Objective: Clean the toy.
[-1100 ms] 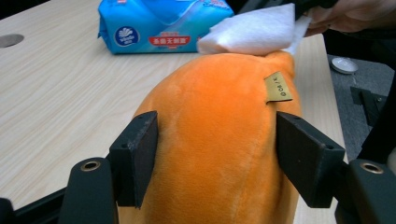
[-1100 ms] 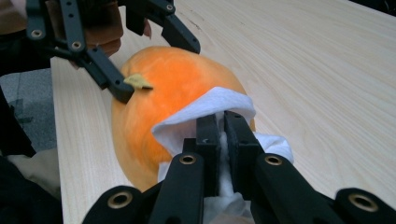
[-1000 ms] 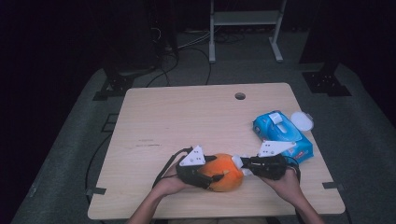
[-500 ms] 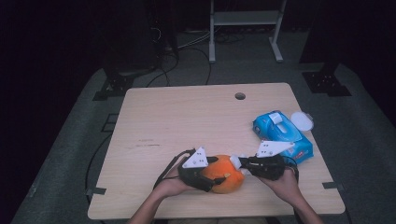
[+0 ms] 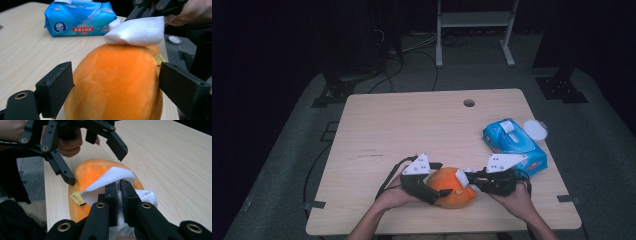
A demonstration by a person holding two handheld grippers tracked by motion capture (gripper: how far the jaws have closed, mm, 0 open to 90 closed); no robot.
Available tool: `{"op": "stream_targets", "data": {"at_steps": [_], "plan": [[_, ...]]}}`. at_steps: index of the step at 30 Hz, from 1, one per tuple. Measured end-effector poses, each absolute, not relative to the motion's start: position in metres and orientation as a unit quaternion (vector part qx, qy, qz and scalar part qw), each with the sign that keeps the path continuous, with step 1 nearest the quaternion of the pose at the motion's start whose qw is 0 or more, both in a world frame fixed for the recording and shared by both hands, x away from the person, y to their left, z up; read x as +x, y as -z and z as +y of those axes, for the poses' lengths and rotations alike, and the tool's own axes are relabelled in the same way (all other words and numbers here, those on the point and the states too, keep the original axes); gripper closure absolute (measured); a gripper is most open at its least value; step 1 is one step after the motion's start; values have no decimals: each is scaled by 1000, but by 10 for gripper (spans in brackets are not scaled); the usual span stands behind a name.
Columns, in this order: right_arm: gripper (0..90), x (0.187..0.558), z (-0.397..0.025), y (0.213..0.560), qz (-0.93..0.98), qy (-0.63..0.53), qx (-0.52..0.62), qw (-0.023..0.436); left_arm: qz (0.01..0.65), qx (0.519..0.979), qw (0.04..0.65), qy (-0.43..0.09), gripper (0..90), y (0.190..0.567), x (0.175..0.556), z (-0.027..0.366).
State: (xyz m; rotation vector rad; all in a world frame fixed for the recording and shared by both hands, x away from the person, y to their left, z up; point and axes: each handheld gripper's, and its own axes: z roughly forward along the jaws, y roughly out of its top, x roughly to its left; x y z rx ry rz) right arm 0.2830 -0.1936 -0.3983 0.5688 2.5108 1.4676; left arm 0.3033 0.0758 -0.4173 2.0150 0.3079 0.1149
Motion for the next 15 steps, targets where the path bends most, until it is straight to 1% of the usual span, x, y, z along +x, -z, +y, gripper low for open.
{"op": "stream_targets", "data": {"at_steps": [2,7,9,11,12,13,15], "plan": [[842,282,-196,398,846,-490,192,88,134,845,517,-33,112,423,305,74],[842,284,-202,400,847,-483,201,92,144,843,518,-18,112,427,308,75],[841,286,-204,401,845,-486,206,88,144,843,519,-19,156,429,307,75],[841,285,-201,401,845,-485,205,91,133,845,518,-31,263,429,305,74],[842,285,-200,401,845,-486,204,92,125,846,516,-48,299,427,303,75],[842,284,-198,400,845,-485,205,95,124,844,518,-53,344,425,303,75],[842,284,-198,397,842,-488,206,101,120,840,524,-65,377,421,302,75]]}}
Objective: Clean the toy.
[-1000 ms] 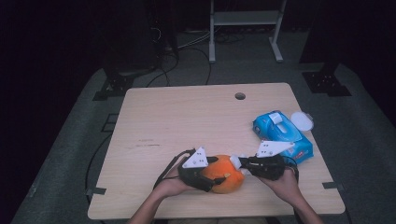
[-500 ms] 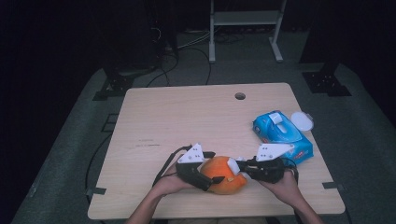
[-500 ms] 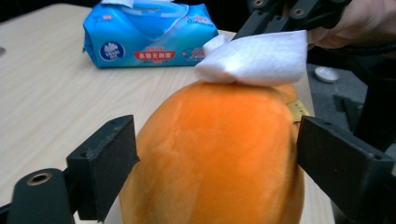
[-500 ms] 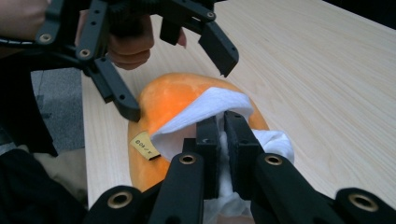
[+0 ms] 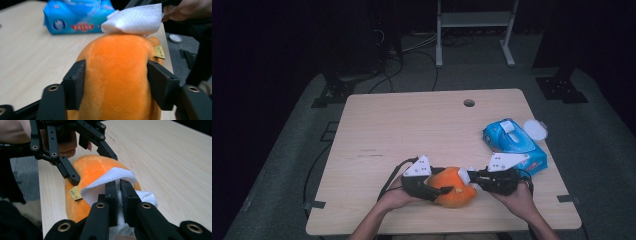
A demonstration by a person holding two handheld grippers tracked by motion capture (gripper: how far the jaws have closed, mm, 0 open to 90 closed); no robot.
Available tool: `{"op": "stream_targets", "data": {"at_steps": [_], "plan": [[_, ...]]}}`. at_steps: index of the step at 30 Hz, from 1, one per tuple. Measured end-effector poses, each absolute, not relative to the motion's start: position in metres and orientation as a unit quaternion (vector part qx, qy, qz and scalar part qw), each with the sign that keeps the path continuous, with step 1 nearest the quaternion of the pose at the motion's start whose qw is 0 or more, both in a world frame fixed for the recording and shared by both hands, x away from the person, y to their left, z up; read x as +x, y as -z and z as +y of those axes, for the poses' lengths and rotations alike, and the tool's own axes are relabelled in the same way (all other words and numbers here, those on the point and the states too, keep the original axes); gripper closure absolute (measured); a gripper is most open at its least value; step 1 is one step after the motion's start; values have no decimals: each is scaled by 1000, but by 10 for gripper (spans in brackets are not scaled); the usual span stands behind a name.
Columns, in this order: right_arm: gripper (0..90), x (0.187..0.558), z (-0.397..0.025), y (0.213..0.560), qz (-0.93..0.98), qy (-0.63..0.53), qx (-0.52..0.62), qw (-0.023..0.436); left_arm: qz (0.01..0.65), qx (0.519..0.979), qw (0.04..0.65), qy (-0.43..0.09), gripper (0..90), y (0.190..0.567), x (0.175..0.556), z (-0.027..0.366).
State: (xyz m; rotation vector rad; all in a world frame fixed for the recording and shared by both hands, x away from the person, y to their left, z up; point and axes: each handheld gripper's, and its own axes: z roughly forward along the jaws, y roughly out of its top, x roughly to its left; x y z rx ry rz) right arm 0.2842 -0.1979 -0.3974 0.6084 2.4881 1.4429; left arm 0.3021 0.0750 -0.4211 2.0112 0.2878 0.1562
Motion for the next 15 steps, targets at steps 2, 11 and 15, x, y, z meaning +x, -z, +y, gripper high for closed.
{"op": "stream_targets", "data": {"at_steps": [2,11,15], "plan": [[842,285,-198,394,838,-492,209,106,111,836,529,-92,401,415,301,74],[842,291,-194,398,839,-491,212,104,115,833,532,-99,253,417,302,69],[842,289,-194,401,844,-486,206,98,158,827,534,-76,127,416,309,81]]}}
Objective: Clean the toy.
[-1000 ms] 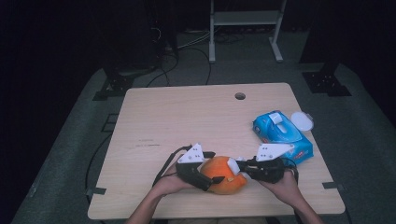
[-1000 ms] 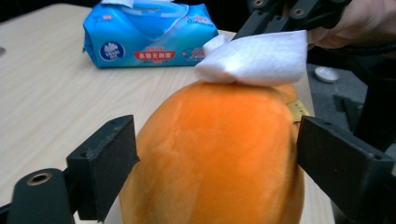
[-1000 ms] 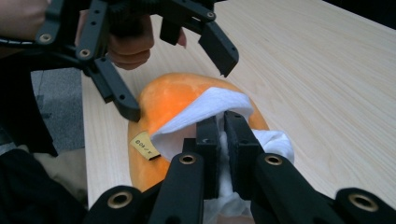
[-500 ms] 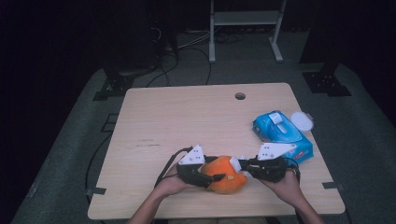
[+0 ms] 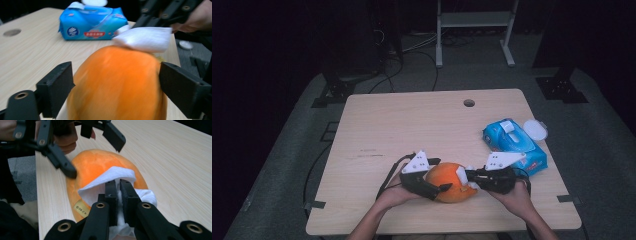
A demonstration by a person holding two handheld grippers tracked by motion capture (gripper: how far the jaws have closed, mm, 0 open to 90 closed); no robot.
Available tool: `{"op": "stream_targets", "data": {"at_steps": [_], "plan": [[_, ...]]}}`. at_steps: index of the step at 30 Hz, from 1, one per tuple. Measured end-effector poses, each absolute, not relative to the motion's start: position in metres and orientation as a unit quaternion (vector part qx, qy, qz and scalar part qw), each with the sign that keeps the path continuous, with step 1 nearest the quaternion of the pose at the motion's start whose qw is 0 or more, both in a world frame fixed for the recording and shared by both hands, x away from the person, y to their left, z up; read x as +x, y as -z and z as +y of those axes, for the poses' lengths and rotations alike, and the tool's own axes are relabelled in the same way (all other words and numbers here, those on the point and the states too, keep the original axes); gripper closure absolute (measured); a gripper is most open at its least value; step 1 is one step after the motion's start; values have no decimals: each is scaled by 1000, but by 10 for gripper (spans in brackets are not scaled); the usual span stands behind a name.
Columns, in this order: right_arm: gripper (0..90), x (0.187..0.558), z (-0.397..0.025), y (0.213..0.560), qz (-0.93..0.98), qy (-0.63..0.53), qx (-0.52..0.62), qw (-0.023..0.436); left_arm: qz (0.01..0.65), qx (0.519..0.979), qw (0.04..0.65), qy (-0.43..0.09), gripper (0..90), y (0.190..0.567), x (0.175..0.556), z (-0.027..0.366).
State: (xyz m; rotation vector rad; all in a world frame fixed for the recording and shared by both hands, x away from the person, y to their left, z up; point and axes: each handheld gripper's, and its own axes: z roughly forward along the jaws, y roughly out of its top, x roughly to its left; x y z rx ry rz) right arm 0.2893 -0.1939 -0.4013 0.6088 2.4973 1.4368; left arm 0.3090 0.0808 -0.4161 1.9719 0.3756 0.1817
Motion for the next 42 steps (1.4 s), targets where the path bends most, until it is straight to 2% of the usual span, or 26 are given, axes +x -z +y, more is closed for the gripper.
{"op": "stream_targets", "data": {"at_steps": [4,9,13,20,22,29,32,34,35,37,42], "plan": [[842,290,-197,402,843,-485,211,95,162,835,524,-48,161,425,311,81],[842,285,-190,397,843,-486,203,108,130,846,511,-76,245,421,303,75],[842,281,-176,391,842,-499,179,103,80,862,488,-108,253,418,289,61],[842,282,-180,395,851,-481,179,113,84,863,488,-97,254,420,293,67],[842,285,-186,397,849,-480,190,110,86,863,489,-94,248,420,294,67],[842,286,-195,400,849,-477,200,109,123,859,493,-66,105,419,302,73],[842,287,-197,400,847,-479,203,109,150,855,496,-34,105,423,307,75],[842,287,-196,400,846,-481,205,106,152,856,494,-30,164,427,308,75],[842,287,-194,399,847,-479,202,110,153,855,494,-38,236,427,307,75],[842,285,-188,396,846,-481,197,116,143,854,496,-62,322,425,305,75],[842,280,-179,385,840,-498,178,123,108,848,503,-125,374,412,298,73]]}}
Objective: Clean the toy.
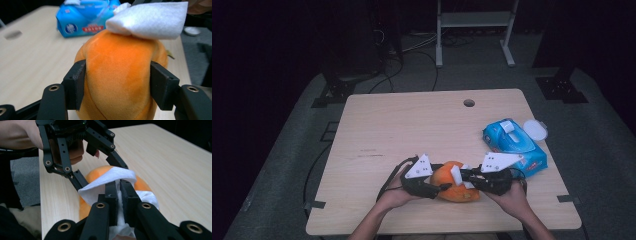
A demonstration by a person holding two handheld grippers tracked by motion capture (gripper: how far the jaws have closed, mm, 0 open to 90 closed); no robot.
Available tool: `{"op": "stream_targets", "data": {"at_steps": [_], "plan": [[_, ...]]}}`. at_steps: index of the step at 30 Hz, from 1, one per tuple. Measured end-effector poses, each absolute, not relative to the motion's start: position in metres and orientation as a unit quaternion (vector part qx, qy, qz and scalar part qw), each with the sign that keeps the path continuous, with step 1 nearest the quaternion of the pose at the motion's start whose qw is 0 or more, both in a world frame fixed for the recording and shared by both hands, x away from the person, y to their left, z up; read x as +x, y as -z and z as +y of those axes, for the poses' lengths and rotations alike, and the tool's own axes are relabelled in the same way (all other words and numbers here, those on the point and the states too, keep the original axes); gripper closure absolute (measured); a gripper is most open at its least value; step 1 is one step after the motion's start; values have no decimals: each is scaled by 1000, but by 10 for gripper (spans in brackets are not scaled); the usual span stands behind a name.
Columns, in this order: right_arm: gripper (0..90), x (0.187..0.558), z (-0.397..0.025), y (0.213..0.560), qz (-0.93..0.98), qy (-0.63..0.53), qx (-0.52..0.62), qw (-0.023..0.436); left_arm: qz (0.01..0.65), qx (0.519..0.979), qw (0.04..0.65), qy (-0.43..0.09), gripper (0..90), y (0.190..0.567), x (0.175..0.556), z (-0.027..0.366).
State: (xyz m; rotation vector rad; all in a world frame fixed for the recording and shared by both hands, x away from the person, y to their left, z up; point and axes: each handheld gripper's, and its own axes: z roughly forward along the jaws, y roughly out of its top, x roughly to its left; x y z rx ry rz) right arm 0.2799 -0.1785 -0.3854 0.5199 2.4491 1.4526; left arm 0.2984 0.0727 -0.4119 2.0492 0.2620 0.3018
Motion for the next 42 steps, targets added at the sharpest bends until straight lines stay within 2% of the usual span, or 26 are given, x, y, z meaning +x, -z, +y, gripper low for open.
{"op": "stream_targets", "data": {"at_steps": [3,7,9,12,18,22,26,29,33,39,42], "plan": [[842,281,-179,385,839,-499,179,124,104,849,503,-125,356,411,298,73],[843,288,-186,395,846,-484,194,112,150,843,510,-76,165,418,307,74],[842,288,-188,396,845,-485,198,108,184,843,503,-60,120,420,312,75],[842,288,-187,394,847,-479,198,116,183,841,505,-55,210,422,311,75],[842,281,-175,388,846,-486,180,124,138,851,497,-96,280,417,300,66],[842,280,-170,386,849,-484,171,122,123,855,491,-115,257,416,296,61],[843,284,-176,387,846,-487,180,123,167,846,497,-100,115,418,303,64],[842,286,-181,387,843,-487,189,126,179,841,503,-84,181,419,304,64],[842,282,-178,386,844,-487,185,130,161,847,497,-98,258,417,299,61],[842,274,-158,384,849,-488,159,126,109,863,475,-133,268,413,286,51],[843,275,-159,384,852,-483,156,131,115,862,478,-126,270,415,289,54]]}}
